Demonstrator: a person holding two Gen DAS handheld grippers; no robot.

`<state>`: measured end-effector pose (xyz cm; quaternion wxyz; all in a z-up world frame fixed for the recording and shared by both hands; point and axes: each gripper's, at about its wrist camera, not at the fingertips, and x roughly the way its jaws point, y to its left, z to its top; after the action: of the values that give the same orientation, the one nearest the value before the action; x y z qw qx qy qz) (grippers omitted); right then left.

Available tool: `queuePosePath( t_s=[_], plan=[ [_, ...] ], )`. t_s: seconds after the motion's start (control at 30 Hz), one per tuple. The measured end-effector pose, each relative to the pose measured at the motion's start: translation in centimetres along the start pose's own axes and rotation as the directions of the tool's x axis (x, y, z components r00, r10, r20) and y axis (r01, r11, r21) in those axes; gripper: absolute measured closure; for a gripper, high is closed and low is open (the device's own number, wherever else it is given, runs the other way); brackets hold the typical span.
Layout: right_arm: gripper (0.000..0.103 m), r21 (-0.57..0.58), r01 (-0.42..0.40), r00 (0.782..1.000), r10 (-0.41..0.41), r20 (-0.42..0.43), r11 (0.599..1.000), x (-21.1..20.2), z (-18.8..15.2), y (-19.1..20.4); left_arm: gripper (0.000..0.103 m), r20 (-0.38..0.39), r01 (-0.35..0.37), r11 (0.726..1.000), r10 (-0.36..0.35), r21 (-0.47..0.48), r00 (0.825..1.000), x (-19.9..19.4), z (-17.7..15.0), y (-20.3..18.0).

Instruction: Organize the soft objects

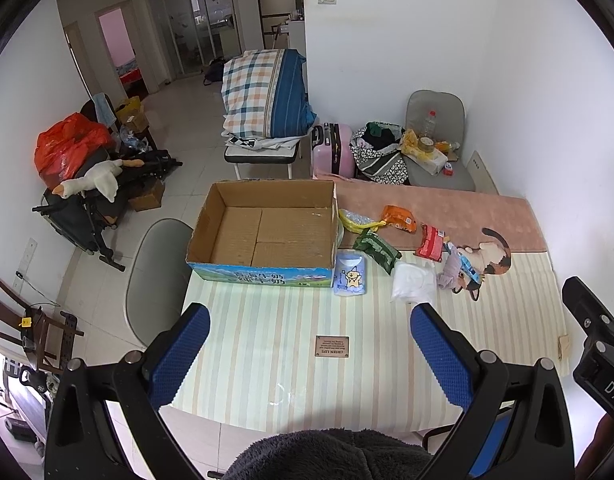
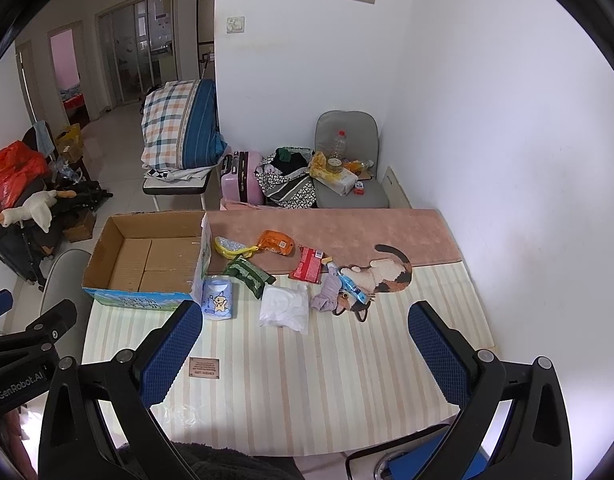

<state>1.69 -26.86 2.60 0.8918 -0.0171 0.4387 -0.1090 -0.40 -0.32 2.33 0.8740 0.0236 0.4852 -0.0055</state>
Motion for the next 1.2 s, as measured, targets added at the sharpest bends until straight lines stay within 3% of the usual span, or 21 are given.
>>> queuePosePath(
  t_s=[1.2],
  plan=[
    [0.0, -0.013, -0.013, 1.0, 0.014, 0.021, 1.0, -1.1, -0.4, 0.1, 0.0, 0.023, -0.003, 1.0, 0.003, -0.007, 1.0, -1.4, 1.1, 0.2]
  ],
)
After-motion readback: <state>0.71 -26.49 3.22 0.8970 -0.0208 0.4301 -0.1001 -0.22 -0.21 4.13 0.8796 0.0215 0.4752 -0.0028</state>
